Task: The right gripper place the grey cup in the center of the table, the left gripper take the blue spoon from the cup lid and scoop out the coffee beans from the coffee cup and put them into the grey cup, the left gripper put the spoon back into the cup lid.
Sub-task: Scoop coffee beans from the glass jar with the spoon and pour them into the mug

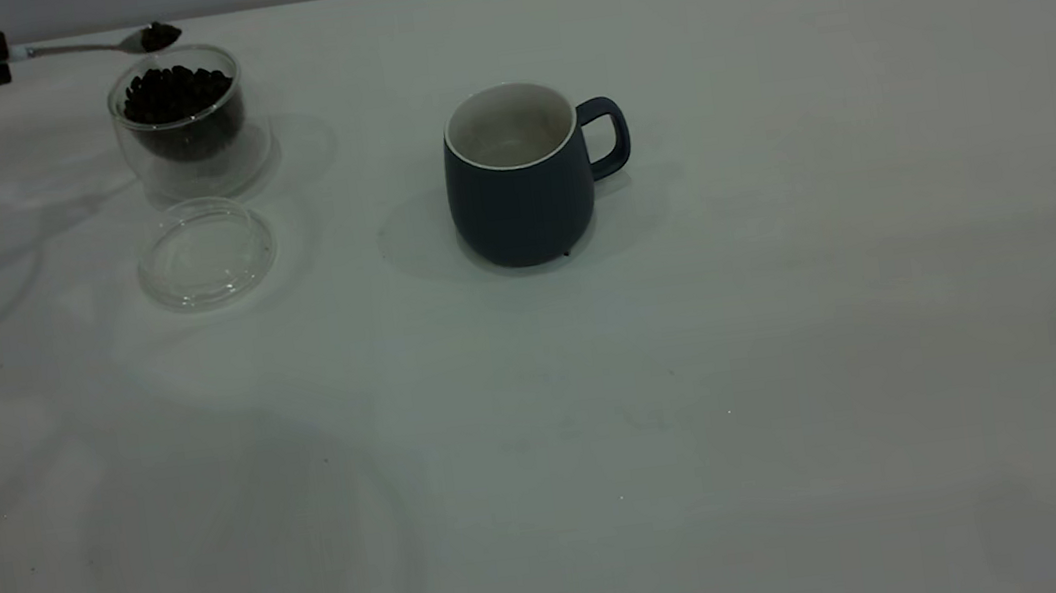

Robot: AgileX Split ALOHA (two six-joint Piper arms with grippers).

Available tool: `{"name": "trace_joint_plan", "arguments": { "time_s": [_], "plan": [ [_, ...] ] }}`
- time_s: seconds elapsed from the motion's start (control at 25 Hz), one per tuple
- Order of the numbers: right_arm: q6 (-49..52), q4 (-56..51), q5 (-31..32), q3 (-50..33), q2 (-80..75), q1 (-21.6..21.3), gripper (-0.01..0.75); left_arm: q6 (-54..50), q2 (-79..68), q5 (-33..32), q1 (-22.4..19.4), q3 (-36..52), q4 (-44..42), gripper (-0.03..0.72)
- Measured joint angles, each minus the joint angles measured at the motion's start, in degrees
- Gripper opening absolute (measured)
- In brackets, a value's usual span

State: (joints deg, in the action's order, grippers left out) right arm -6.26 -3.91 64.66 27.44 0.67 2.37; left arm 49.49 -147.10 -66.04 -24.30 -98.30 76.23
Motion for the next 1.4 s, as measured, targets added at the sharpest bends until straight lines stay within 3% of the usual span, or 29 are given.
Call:
{"name": "trace_joint_plan", "arguments": {
  "time_s": [0.2,0.48,1.4],
  "plan": [
    [0.0,0.0,0.0,0.0,0.0,0.0,0.590,0.1,0.0,-0.1,0.3,0.0,0.1,0.120],
    [0.0,0.0,0.0,0.0,0.0,0.0,0.590,0.1,0.0,-0.1,3.8,0.0,-0.3,0.120],
    [0.0,0.0,0.0,0.0,0.0,0.0,0.590,-2.0,2.0,-0.1,20.8,0.0,-0.7,0.120]
  ]
}}
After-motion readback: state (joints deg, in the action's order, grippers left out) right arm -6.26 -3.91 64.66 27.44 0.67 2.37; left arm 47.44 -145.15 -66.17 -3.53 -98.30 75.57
